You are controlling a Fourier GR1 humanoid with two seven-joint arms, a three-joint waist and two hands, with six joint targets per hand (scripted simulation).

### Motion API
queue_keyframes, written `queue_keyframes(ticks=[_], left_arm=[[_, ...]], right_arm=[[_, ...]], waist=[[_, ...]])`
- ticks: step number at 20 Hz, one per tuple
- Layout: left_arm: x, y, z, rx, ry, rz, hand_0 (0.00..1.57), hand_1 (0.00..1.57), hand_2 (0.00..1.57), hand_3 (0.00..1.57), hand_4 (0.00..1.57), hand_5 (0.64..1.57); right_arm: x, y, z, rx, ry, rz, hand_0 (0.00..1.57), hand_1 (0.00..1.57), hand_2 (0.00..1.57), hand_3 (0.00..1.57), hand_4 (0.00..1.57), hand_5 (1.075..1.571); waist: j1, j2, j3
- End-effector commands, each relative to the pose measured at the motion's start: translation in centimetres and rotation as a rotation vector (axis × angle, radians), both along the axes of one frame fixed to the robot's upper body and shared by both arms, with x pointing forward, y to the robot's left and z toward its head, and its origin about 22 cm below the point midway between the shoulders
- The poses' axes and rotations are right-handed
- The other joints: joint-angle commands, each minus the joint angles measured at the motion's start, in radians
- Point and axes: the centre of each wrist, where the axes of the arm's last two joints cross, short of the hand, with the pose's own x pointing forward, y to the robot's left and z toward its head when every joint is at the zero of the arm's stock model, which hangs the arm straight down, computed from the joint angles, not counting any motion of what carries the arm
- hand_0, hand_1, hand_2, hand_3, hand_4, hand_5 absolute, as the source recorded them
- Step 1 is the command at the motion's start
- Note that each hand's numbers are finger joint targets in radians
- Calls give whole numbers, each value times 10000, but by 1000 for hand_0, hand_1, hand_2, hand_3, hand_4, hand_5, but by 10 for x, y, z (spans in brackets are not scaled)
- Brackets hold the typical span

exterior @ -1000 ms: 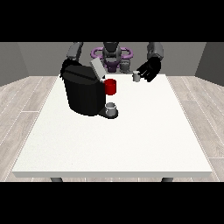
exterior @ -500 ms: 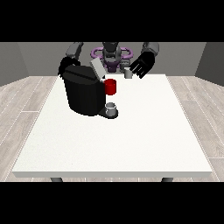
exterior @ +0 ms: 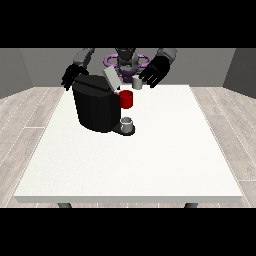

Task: Insert the coffee pod into the coffee machine and close the lid

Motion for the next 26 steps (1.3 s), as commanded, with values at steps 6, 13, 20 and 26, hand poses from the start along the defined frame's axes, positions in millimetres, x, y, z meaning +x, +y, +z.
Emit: queue_keyframes(ticks=[6,13,20,26], left_arm=[[5,-15,23,221,-434,99,1265,1265,1297,1236,485,1571],[6,-11,42,128,-494,75,1305,1305,1326,1229,500,1571],[9,-41,-3,385,28,-336,1206,1206,1261,1187,504,1571],[7,-19,8,519,-240,-195,1198,1198,1271,1200,505,1571]], right_arm=[[8,12,21,-5,-499,-33,0,0,0,0,526,1571],[7,-6,10,156,-499,-190,0,0,0,0,537,1571],[0,9,8,174,-189,-390,0,0,0,0,499,1571],[-6,-20,-2,152,-362,-113,0,0,0,0,481,1571]], waist=[[-337,510,1],[-327,813,4],[-219,270,1],[-298,615,4]])
